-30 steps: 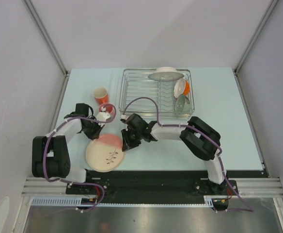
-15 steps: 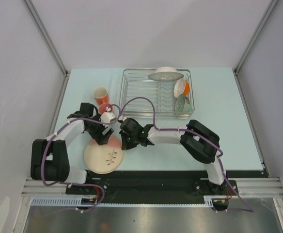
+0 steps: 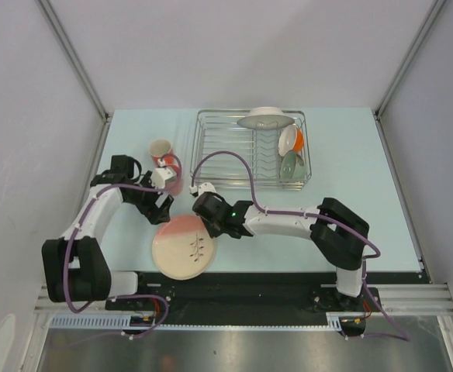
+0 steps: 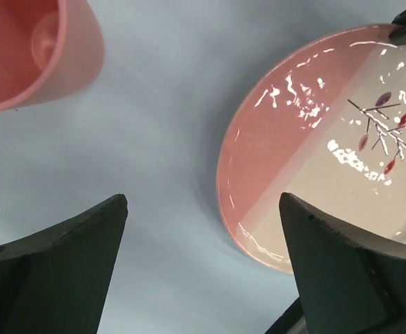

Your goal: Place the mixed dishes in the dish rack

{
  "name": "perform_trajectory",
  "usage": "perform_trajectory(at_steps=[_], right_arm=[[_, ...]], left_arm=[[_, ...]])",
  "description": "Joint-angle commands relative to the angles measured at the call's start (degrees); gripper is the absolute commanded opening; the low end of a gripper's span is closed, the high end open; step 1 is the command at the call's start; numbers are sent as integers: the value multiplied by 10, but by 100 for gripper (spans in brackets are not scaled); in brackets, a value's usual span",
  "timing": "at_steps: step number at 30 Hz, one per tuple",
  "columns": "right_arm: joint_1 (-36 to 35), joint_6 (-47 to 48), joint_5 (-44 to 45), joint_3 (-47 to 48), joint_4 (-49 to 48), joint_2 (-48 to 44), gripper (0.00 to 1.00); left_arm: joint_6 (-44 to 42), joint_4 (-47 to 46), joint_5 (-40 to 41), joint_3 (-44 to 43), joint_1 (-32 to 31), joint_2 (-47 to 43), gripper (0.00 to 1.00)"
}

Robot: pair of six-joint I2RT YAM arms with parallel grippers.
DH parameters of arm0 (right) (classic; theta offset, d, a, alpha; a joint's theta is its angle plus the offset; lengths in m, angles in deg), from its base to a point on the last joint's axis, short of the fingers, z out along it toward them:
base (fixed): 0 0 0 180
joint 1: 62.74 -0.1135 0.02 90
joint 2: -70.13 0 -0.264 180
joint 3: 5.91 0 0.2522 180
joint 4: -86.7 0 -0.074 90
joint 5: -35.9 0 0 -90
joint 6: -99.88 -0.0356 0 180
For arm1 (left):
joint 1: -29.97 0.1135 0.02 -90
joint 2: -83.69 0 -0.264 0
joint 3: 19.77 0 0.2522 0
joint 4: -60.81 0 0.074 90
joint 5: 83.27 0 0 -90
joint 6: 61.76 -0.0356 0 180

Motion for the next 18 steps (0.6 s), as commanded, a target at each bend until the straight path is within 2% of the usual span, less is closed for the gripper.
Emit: perform_trajectory(at_steps=[1,8,18], right_arm=[[-17,40,53,3,-9,-56,0],[-34,54,64,4,-24,-76,0],[-42,76,74,41,-13,-87,0]], left_arm=[[-25,50,-106,-52,16,36,96],[-54,87,-157,-75,17,88,95],[-76,98,-176,-104,19,144,95]])
